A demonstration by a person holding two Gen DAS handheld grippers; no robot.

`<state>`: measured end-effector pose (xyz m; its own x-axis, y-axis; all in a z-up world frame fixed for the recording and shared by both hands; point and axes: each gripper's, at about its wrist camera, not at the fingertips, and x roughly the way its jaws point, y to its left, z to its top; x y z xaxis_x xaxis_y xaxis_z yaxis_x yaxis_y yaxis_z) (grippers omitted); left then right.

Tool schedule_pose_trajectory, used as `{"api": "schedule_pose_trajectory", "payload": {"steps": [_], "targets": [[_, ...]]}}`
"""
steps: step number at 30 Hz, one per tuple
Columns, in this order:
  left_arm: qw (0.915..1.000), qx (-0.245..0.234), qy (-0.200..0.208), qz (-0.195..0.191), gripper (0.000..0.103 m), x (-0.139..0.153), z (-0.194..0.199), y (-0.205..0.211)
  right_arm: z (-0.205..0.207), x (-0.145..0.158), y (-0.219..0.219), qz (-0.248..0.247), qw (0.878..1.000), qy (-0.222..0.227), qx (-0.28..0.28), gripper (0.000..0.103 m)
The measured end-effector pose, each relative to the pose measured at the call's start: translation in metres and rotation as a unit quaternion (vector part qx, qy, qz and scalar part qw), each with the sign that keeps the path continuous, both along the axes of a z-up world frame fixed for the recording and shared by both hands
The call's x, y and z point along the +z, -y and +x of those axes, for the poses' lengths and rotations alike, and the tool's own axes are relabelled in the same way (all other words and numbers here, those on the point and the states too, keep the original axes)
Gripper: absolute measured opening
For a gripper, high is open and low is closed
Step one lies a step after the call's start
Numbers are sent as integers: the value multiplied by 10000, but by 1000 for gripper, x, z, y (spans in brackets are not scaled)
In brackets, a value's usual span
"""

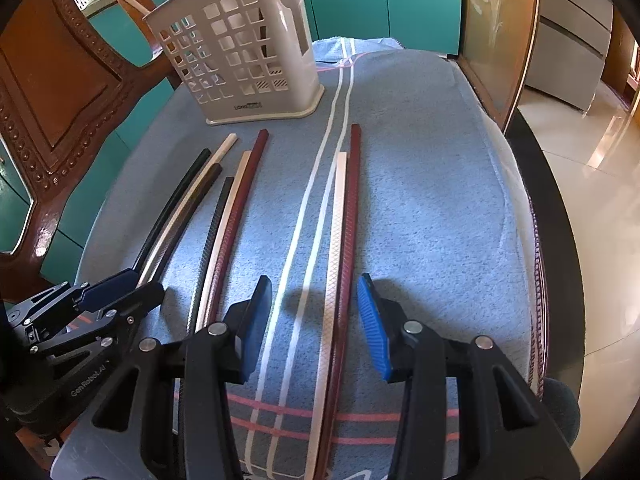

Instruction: Organize utensils

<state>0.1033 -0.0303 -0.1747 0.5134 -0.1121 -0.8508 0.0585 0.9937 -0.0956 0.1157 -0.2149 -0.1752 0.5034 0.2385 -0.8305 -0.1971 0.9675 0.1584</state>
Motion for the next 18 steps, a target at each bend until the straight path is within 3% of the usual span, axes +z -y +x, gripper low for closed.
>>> {"api": "schedule_pose_trajectory", "payload": {"steps": [5,16,18], "targets": [[10000,-10,21,17,35,0,0,0,2,2,-3,148,9998,-56,137,44],[10000,-42,40,62,39,-1,-1,1,36,1,-19,-390,9992,86,19,44],[10000,-36,38,52,39,-1,-1,0,37,1,-21,-484,9987,126,6,36]]}}
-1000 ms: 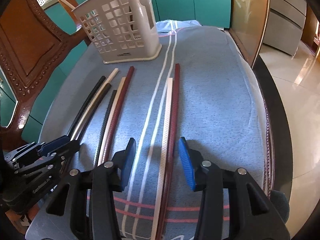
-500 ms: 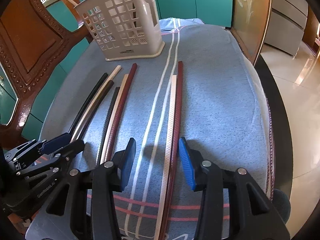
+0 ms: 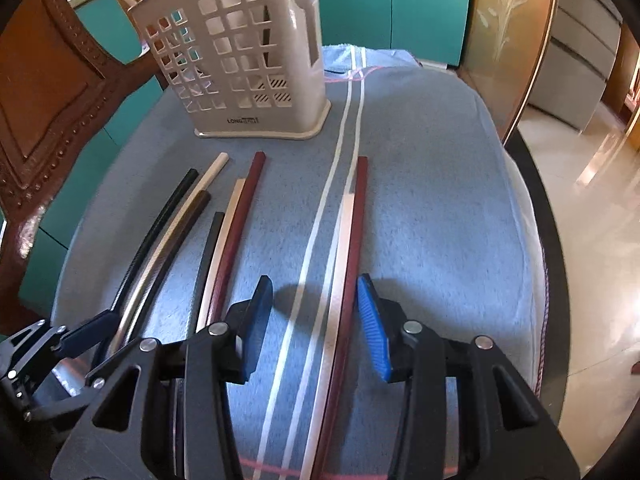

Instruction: Organize utensils

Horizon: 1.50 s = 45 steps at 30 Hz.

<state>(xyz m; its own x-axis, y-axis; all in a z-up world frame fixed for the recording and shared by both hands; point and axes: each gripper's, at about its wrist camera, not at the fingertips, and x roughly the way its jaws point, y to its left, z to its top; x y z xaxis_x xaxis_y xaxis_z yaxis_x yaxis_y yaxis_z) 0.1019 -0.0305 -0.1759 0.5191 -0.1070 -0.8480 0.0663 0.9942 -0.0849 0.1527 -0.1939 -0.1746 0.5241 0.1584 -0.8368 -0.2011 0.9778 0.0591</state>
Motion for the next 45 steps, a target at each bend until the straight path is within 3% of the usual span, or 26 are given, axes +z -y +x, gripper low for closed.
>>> {"api": "schedule_pose_trajectory", "payload": {"steps": [3,6,15,18,20,23,29,33,40,45], "targets": [[10000,1,7,14,39,0,0,1,1,0,4,-1,9999,8,-106,15],[10000,-6,17,38,39,0,0,1,2,-1,13,194,9996,-52,-178,13],[10000,-4,18,37,39,-1,-1,2,1,2,35,368,9967,-126,-709,12],[9999,76,2,-136,40,1,0,-2,0,4,41,504,9958,-158,-752,12],[9993,170,79,-332,40,6,1,-8,-2,5,43,599,9958,-158,-675,12],[9993,231,192,-233,42,13,4,-11,-5,5,42,606,9964,-160,-563,13],[9985,314,210,-401,43,22,13,-20,-9,10,41,648,9968,-111,-463,18],[9987,257,116,-429,44,18,27,-20,-12,16,39,604,9975,24,-363,24],[9972,436,-138,-590,44,6,55,-29,-11,14,43,574,9974,23,-434,25],[9987,436,-141,-238,44,7,73,-24,4,12,51,534,9965,15,-646,25]]}}
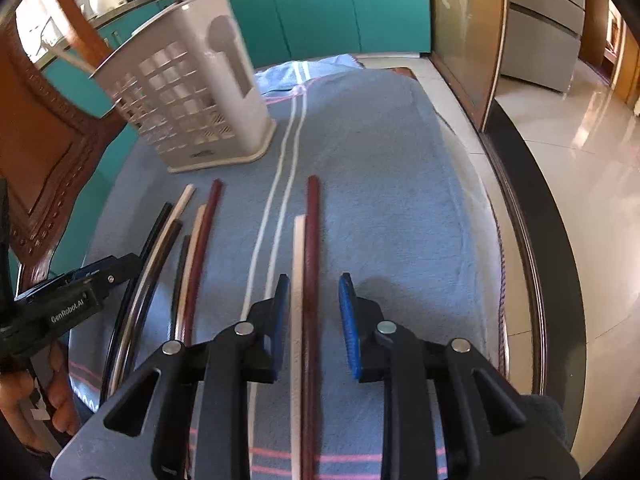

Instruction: Organize utensils

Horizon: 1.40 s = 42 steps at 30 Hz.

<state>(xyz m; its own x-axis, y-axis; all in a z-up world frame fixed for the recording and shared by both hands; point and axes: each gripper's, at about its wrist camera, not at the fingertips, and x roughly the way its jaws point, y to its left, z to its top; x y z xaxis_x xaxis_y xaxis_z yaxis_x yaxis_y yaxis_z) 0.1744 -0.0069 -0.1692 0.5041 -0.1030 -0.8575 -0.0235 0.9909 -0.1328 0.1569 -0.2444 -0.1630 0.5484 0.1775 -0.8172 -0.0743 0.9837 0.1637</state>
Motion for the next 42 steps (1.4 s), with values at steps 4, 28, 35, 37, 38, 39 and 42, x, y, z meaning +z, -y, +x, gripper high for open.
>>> {"api": "schedule_pose_trajectory", "payload": {"steps": [4,28,35,37,38,39,42], "targets": [[10000,26,-70,31,45,-5,5,1,22,1,-5,-67,10000,-15,12,25],[9986,-72,110,521,45,-10,-1,5,71,-5,-21,-930,9946,141,442,7],[9984,-70,142,548,46,-11,-1,6,59,-11,-23,-998,9930,90,626,7],[9983,-77,144,552,46,-11,-1,6,55,-10,-19,-897,9943,-32,573,8],[9984,-77,144,549,46,-11,-1,6,53,-10,-17,-890,9943,-78,574,9],[9984,-77,145,550,46,-11,-1,6,48,-9,-15,-909,9941,-129,585,9],[9983,-66,155,555,46,-11,-1,6,35,-9,-13,-910,9938,-161,619,10]]}}
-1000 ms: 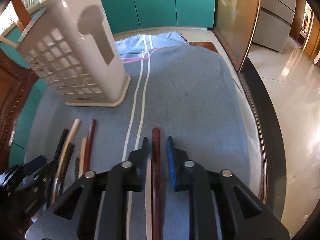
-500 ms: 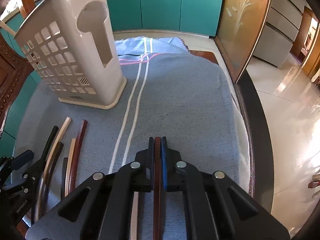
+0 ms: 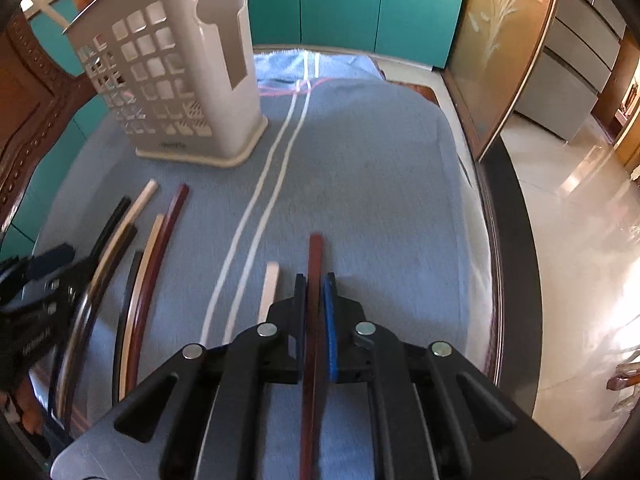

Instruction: Organize utensils

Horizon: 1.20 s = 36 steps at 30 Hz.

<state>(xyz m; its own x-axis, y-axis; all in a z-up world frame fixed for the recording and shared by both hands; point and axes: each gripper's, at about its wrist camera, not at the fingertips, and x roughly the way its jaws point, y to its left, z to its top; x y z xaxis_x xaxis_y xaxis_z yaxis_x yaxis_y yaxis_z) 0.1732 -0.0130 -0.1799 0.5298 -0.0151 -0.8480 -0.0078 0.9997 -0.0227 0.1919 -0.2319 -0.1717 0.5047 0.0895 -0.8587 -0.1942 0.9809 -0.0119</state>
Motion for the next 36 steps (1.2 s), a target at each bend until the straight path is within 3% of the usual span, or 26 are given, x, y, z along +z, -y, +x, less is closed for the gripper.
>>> {"api": "schedule_pose_trajectory", "payload": {"steps": [19,23,31,36], "targets": [[9989,-75,459,100,48,-4,-12,2,-17,-5,7,237,9989,392,-38,10],[9985,-247,479,101,48,-4,-14,0,-13,-4,-2,-17,9996,289,1,11],[9982,-299,517,98,48,-4,-12,-2,-8,0,1,8,9993,90,353,11],[9980,-210,576,125,48,-5,-14,0,-2,0,12,369,9978,-40,557,13]]}}
